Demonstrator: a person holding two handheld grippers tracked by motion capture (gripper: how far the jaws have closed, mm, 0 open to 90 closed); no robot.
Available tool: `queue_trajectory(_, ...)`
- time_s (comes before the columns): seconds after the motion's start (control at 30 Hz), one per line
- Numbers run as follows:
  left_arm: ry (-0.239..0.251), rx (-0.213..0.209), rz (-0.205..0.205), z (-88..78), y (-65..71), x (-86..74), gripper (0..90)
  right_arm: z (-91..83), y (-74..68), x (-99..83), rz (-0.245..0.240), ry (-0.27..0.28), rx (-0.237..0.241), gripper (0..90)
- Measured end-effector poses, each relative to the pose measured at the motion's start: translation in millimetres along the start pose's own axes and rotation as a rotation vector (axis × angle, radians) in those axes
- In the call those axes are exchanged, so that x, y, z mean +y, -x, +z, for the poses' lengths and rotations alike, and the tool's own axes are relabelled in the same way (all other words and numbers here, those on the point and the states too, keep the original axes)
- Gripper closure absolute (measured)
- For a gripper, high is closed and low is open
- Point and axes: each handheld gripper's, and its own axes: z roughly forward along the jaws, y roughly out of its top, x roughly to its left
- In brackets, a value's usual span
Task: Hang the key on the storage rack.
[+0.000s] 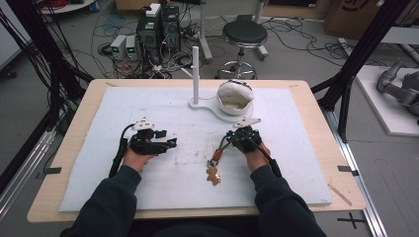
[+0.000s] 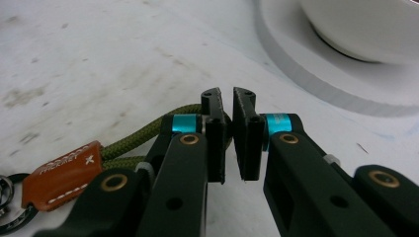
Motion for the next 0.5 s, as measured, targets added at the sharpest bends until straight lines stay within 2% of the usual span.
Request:
queue_trajectory(0.03,-0.003,-0.005,0.002,2.8,2.9,1.5,37.2,1.8,1.2,-1.0,0.018,-0.008,0.009,80.3)
queue_trajectory(0.07,-0.001,-0.012,0.0,6.8,7.3,3.6,36.6,2.9,1.5,-1.9,0.031,-0.005,0.021,66.9)
queue_trajectory(0.1,0.002,-0.022,-0.001,10.3,11.5,5.4,36.5,3.8,2.1,-2.8,0.032,0.003,0.021,57.3)
queue_trajectory(0.17,0.006,-0.043,-0.008,20.6,22.7,8.3,35.6,1.1,4.5,-2.5,0.037,0.018,0.015,53.9)
queue_trajectory(0.2,-0.001,-0.049,-0.003,24.2,26.4,9.0,35.3,-2.8,7.2,-1.9,0.04,0.041,-0.001,50.3)
queue_trajectory(0.3,-0.028,-0.073,0.022,39.7,42.4,11.4,33.5,-16.2,17.7,-2.6,0.065,0.094,-0.034,48.7)
queue_trajectory(0.37,-0.045,-0.089,0.04,48.6,52.3,13.3,32.3,-23.1,26.1,-5.2,0.074,0.112,-0.066,48.4)
queue_trajectory(0.5,-0.084,-0.109,0.055,65.8,68.0,16.8,30.4,-36.4,49.6,-16.0,0.123,0.116,-0.138,48.0)
